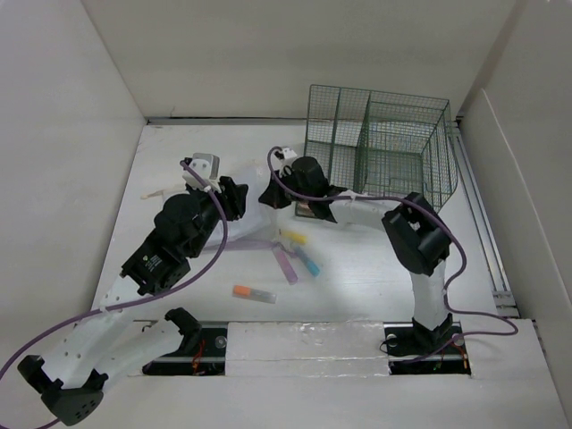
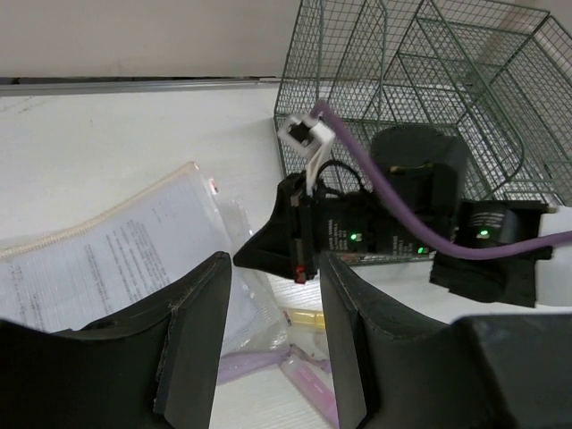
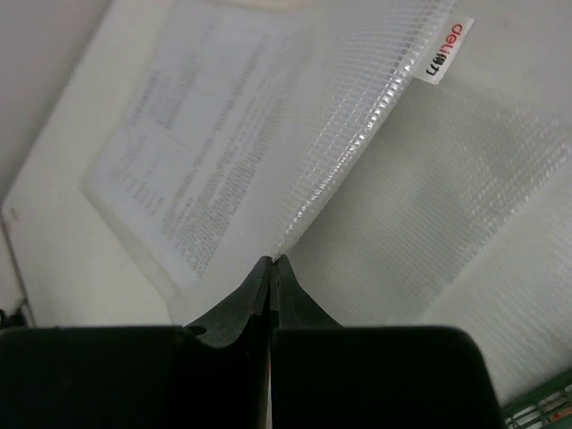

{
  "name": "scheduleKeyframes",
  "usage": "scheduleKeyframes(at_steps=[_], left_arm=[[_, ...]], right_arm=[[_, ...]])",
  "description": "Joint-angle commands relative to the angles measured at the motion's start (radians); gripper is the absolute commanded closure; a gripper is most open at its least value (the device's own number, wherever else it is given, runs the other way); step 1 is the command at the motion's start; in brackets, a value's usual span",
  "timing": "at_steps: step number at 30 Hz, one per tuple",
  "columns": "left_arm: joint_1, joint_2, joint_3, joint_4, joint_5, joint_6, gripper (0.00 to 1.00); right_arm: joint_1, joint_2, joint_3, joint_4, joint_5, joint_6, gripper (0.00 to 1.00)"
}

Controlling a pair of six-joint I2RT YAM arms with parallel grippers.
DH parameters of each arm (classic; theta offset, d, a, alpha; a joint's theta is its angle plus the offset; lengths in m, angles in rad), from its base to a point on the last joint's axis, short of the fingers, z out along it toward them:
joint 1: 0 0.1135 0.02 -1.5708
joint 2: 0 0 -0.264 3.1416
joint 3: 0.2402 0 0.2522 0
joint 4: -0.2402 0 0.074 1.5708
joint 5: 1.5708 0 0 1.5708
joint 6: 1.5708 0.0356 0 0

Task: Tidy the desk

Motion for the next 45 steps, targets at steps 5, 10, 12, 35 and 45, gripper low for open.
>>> scheduleKeyframes(at_steps=[5, 10, 12, 35, 45], left_arm=[[0.003, -0.028, 0.001, 0.042, -0.039, -0.008, 0.60], [0.003, -0.044, -0.002, 0.041, -0.059, -0.014, 0.60], [0.003, -0.047, -0.004, 0.042, -0.060, -0.014, 0.60], [0.003, -0.042, -0.301, -0.142, -0.183, -1.166, 0.18], [0.003, -0.321, -0.628, -0.048, -0.264, -1.523, 0.17]], right_arm=[[-0.001, -0.191, 0.028, 0.167, -0.074, 0.022, 1.00], [-0.011, -0.221, 0.085, 0.117, -0.088, 0.025, 1.00], [-0.011, -0.230, 0.077, 0.098, -0.101, 0.028, 1.00], [0.000, -0.239, -0.099, 0.353, -0.097, 0.293, 1.00], [0.009, -0.267, -0.139, 0.385, -0.086, 0.316, 1.00]])
